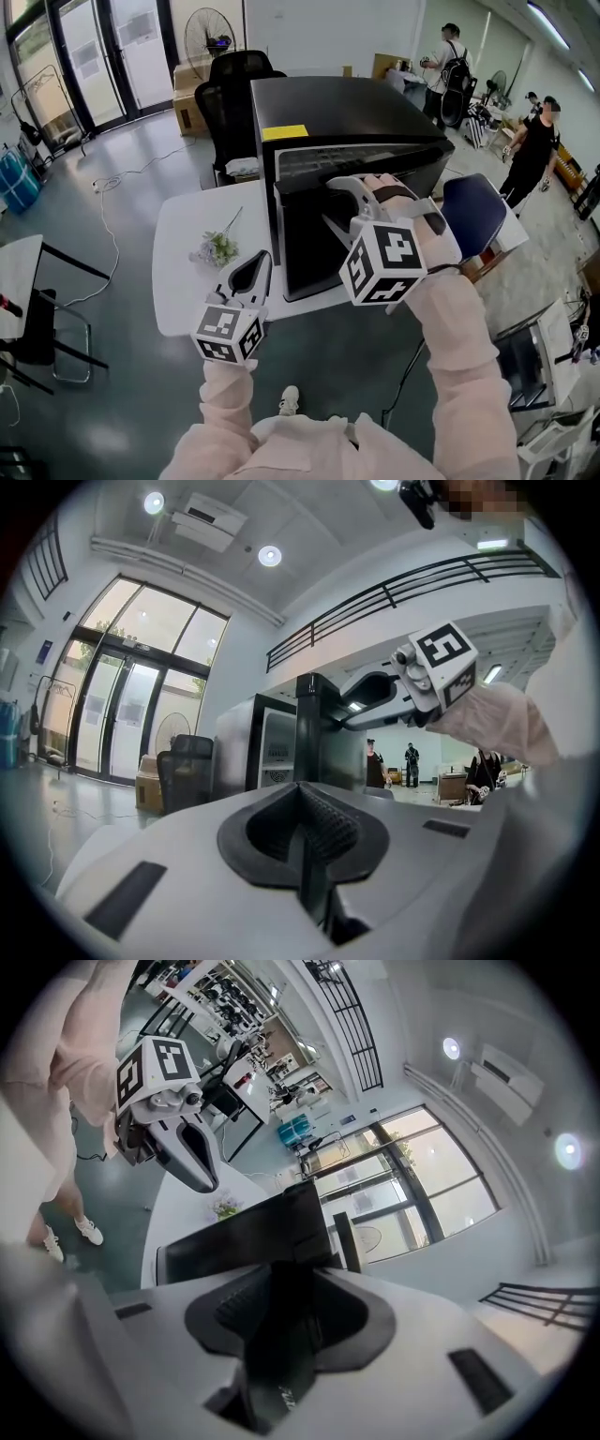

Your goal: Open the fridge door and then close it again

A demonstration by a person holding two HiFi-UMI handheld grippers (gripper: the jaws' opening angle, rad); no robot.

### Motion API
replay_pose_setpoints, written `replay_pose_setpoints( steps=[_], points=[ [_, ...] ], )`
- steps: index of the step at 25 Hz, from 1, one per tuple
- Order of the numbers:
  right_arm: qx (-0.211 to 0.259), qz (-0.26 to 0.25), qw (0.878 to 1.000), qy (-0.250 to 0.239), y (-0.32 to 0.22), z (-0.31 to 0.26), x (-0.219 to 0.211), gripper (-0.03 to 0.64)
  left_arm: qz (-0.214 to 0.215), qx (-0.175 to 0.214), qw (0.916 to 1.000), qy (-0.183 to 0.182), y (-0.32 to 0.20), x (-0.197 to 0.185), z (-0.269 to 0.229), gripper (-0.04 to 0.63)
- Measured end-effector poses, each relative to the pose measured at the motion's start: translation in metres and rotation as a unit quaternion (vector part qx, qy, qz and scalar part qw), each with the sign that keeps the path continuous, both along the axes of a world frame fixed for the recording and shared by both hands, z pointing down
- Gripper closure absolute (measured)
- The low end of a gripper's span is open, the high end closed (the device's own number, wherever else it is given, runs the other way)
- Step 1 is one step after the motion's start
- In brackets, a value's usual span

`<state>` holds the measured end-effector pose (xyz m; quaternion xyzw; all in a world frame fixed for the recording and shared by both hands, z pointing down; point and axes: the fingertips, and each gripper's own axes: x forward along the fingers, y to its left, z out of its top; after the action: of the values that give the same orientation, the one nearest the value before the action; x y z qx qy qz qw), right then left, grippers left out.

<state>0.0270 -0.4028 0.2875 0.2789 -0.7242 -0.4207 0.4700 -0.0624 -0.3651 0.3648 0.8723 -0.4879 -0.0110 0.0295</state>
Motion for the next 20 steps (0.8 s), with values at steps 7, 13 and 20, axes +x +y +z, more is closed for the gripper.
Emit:
replay_pose_setpoints(
  steps=[7,13,20],
  points=[
    [-0.001,-0.015,1.0,0.003,0.017,0.001,0.009,0.48,-0.027,-0.009,0.9996,0.001,0.025,0.007,0.005,0.584],
    [-0.007,-0.023,1.0,0.013,0.038,0.001,0.019,0.48,-0.029,-0.011,0.9994,-0.017,0.048,0.023,0.009,0.584],
    [-0.011,-0.046,0.999,0.016,0.066,0.001,0.038,0.477,-0.026,-0.002,0.9994,-0.025,0.081,0.043,0.009,0.584]
  ],
)
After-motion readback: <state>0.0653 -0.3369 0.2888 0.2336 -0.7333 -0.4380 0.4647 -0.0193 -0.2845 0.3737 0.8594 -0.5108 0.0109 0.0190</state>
